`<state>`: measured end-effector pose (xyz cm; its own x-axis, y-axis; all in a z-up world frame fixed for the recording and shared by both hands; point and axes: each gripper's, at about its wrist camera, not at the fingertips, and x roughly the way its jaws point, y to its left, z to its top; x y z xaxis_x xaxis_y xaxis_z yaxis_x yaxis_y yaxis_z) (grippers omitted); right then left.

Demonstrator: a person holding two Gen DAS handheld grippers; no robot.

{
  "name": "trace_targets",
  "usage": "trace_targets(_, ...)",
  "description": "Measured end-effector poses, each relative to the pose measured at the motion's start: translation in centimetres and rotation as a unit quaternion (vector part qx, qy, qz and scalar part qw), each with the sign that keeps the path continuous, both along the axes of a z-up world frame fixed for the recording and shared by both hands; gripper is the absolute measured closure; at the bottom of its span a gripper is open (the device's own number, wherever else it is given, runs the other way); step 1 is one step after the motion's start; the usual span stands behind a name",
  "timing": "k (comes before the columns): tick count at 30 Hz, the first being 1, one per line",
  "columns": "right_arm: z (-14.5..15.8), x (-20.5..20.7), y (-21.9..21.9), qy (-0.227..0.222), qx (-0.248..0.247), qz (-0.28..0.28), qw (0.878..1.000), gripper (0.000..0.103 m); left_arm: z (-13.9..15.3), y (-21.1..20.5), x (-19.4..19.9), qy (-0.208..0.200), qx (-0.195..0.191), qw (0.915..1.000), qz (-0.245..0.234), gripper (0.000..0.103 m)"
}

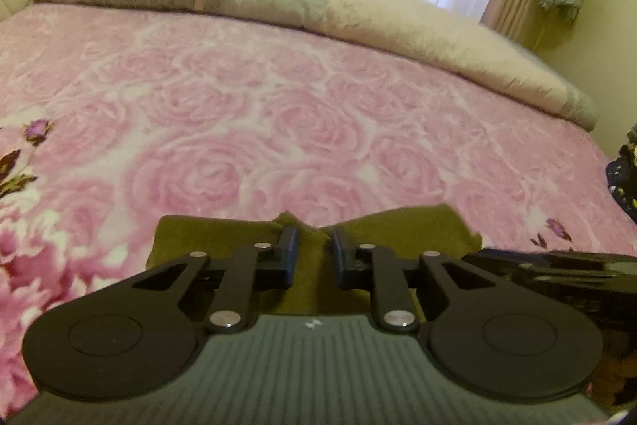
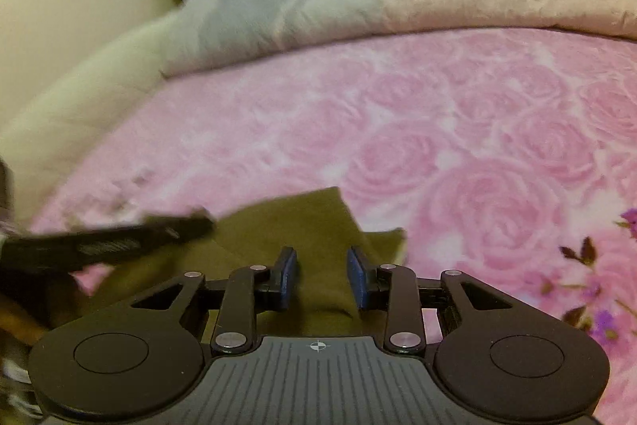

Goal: Fold clothes

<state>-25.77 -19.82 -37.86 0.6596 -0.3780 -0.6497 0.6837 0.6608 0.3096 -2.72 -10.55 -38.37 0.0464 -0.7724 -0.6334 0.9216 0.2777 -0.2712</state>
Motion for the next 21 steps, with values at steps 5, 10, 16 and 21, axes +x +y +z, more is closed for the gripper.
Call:
trace_targets(5, 0.3, -4.1, -2.5, -0.038, 0.055, -0.066, 0.996, 0.07, 2.0, 2.9, 0.8, 0.015, -0.008, 0.9995, 0.026, 0.088)
trace_targets(10, 3.8, -8.4, 0.2, -0.069, 0.054, -0.063, 0.994, 0.07, 4.5, 7.3, -0.2, 0.005, -0.002, 0.9995, 0.031, 0.088)
trace_targets(16, 4.1, -6.5, 7.8, -0.014, 0.012, 0.038, 0.999, 0.07, 3.9, 9.2, -5.7, -0.008, 0.044, 0.999, -0.011, 0.086)
trace_targets(21, 1.7, -5.5, 8.6, 0.055, 0.021, 0.025, 0.998, 0.07, 4.1, 9.1, -7.6, -0.023, 0.074, 0.9966, 0.027, 0.086)
